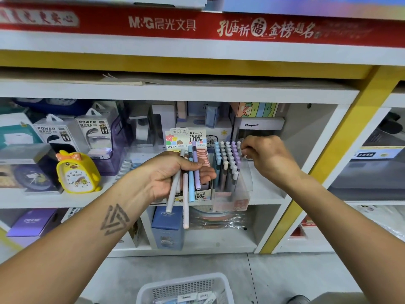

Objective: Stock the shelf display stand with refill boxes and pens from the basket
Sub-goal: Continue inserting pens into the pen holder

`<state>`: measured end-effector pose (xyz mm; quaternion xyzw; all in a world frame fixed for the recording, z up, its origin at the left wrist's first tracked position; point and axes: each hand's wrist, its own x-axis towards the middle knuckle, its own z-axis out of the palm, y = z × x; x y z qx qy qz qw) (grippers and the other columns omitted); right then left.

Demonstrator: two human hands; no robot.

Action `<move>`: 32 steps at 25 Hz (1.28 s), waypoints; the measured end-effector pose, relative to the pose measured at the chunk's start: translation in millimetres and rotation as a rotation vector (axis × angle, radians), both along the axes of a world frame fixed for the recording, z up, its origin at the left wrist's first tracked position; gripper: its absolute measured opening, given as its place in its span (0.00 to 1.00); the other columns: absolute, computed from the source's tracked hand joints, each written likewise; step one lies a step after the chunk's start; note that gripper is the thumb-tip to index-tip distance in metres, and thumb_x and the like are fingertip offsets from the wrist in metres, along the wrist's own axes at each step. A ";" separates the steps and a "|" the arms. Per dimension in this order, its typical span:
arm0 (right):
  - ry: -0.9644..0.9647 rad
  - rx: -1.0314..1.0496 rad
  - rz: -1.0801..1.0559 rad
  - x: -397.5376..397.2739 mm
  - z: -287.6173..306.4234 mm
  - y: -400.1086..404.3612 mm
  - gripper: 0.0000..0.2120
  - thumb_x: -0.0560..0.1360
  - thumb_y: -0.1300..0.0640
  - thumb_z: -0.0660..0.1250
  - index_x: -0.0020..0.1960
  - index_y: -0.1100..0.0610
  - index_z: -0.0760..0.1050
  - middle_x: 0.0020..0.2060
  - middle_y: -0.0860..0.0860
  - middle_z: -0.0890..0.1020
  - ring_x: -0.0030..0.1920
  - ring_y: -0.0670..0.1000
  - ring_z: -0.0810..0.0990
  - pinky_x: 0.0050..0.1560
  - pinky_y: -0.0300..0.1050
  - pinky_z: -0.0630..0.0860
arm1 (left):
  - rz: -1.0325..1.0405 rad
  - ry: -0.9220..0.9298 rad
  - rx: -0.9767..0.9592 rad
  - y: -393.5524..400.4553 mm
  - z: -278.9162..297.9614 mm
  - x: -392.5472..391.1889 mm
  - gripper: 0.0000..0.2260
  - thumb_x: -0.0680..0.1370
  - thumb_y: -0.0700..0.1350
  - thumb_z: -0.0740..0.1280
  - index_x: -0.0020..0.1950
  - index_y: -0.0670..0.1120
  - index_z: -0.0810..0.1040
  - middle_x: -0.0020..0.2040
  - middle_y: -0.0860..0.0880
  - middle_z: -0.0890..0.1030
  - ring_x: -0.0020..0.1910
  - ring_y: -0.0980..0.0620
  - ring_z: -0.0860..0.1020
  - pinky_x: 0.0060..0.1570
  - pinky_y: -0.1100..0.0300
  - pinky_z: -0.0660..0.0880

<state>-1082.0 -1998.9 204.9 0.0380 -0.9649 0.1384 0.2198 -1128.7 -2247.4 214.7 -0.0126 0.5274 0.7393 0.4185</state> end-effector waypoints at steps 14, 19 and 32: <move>0.028 -0.024 -0.086 -15.3 -3.4 -9.7 0.09 0.80 0.55 0.65 0.52 0.56 0.83 0.51 0.49 0.81 0.54 0.54 0.75 0.49 0.46 0.72 | 0.008 0.004 0.002 -2.8 -2.0 -2.0 0.14 0.71 0.29 0.64 0.56 0.30 0.76 0.51 0.31 0.83 0.46 0.38 0.85 0.37 0.53 0.83; -0.149 0.045 0.030 -6.2 5.4 -30.3 0.13 0.71 0.38 0.72 0.42 0.47 0.79 0.43 0.39 0.73 0.49 0.45 0.70 0.44 0.43 0.68 | 0.004 0.001 0.006 -4.6 -1.2 -3.0 0.12 0.76 0.29 0.62 0.58 0.29 0.75 0.52 0.32 0.82 0.47 0.38 0.85 0.39 0.52 0.83; -0.023 -0.588 0.042 1.0 18.9 -40.1 0.02 0.80 0.59 0.68 0.52 0.56 0.78 0.38 0.50 0.85 0.39 0.51 0.83 0.43 0.49 0.80 | 0.004 -0.003 0.007 -11.3 -0.3 -5.7 0.10 0.76 0.29 0.63 0.56 0.30 0.76 0.53 0.32 0.82 0.49 0.37 0.84 0.40 0.51 0.83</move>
